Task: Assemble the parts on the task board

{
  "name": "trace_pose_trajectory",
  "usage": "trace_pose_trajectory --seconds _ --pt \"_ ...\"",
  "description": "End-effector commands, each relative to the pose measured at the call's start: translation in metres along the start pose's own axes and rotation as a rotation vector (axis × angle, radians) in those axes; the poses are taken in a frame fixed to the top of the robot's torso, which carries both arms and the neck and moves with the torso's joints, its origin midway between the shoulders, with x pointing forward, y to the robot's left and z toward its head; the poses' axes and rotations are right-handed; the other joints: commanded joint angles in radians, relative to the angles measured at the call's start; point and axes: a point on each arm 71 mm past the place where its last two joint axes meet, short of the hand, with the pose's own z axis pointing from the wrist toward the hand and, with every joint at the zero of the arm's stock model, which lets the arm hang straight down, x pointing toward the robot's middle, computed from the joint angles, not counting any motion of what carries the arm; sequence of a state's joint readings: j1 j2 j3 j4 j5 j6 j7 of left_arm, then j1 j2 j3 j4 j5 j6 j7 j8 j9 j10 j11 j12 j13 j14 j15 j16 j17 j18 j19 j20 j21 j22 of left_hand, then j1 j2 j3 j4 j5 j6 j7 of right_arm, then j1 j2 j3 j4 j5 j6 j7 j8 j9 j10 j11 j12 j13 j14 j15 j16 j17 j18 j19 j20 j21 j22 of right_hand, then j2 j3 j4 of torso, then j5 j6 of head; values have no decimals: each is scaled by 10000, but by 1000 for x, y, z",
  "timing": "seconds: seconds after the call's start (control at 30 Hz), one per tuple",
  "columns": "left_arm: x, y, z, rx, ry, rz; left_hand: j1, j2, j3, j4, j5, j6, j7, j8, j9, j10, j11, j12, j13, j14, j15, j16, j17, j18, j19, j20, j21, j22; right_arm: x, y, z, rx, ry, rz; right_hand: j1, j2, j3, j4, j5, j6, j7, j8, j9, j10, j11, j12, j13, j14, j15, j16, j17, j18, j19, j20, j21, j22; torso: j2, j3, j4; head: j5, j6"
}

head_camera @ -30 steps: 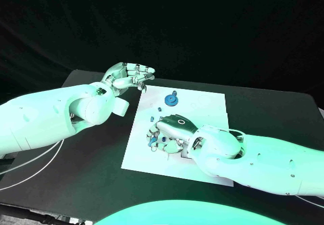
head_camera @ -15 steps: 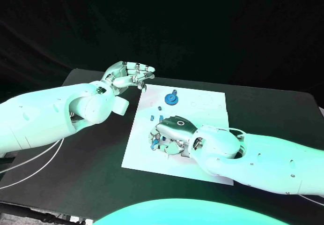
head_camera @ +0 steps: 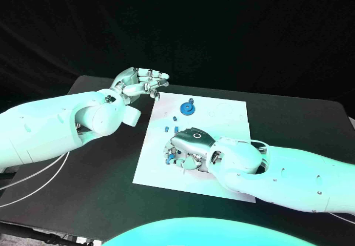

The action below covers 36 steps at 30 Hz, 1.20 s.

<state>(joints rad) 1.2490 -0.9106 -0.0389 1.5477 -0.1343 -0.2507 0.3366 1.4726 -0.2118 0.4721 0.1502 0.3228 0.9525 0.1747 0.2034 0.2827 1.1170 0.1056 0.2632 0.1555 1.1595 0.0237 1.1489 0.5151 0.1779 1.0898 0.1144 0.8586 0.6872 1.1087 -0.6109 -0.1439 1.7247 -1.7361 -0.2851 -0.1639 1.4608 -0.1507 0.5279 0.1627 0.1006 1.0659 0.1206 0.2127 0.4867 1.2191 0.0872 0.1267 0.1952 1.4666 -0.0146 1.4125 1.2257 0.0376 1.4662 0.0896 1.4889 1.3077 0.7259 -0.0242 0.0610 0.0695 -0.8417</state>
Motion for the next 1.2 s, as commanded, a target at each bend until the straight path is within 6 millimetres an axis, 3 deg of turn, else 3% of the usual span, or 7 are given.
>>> trace_pose_trajectory --seconds 0.03,0.43,0.47,0.5,0.53,0.67,1.2 --pt "2 -1 0 41 154 -105 49 18 32 -2 45 -27 41 55 -11 -60 -14 42 11 -81 8 -57 -14 68 -9 -47 -56 -15 2 0 1 72 193 -315 71 10 10 -72 27 67 20 34 8 256 -311 -8 -7 376 -56 69 9 -199 730 -70 14 2332 0 -2 2 -6 2" --pt "2 -1 0 35 144 -102 35 22 36 -5 42 -28 40 61 -12 -78 -15 79 24 -82 7 -56 -23 69 -9 -46 -58 -15 5 5 5 -20 337 -392 -117 -86 2 -81 -45 -60 64 -9 24 164 -263 -106 -3 367 -19 56 -27 -188 707 -45 -41 2316 -3 -9 -1 -21 3" --pt "2 -1 0 34 144 -102 35 22 36 -5 42 -28 40 61 -12 -78 -15 79 24 -82 7 -56 -23 69 -9 -46 -58 -15 5 5 6 -26 330 -391 -331 -231 -13 3 -65 -344 181 -183 -46 -58 -174 -251 -40 355 63 39 -67 -175 678 -3 -111 2293 -1 -8 1 -23 3" --pt "2 -1 0 33 143 -102 35 22 36 -5 42 -28 40 61 -12 -78 -15 79 24 -82 7 -56 -23 69 -9 -46 -58 -15 5 5 6 -33 310 -386 -368 -269 -3 6 -66 -366 193 -203 -54 -92 -146 -277 -44 350 77 32 -85 -172 672 16 -126 2289 -1 -7 3 -25 2" --pt "2 -1 0 32 141 -101 35 22 36 -5 42 -28 40 61 -12 -78 -15 79 24 -82 7 -56 -23 69 -9 -46 -58 -15 5 5 6 -37 298 -382 -593 -463 -55 99 -72 -519 280 -310 -103 -337 -54 -422 -92 333 159 9 -138 -138 604 72 -295 2230 1 -6 5 -26 5" --pt "1 -1 0 30 129 -97 35 22 36 -5 42 -28 40 61 -12 -78 -15 79 24 -82 7 -56 -23 69 -9 -46 -58 -15 4 6 5 -85 172 -347 -981 -865 -243 243 134 -1111 398 -699 -275 -832 110 -590 -177 294 292 -31 -239 -48 435 209 -724 2081 -3 -7 -1 -20 3" --pt "1 -1 0 15 118 -93 34 23 38 -7 42 -27 39 63 -12 -82 -16 87 26 -82 7 -56 -25 69 -9 -46 -59 -15 2 7 2 -144 -93 -250 -1041 -931 -325 254 124 -1199 381 -764 -303 -973 114 -585 -193 281 301 -46 -278 -20 388 238 -848 2038 4 5 6 -20 -12"
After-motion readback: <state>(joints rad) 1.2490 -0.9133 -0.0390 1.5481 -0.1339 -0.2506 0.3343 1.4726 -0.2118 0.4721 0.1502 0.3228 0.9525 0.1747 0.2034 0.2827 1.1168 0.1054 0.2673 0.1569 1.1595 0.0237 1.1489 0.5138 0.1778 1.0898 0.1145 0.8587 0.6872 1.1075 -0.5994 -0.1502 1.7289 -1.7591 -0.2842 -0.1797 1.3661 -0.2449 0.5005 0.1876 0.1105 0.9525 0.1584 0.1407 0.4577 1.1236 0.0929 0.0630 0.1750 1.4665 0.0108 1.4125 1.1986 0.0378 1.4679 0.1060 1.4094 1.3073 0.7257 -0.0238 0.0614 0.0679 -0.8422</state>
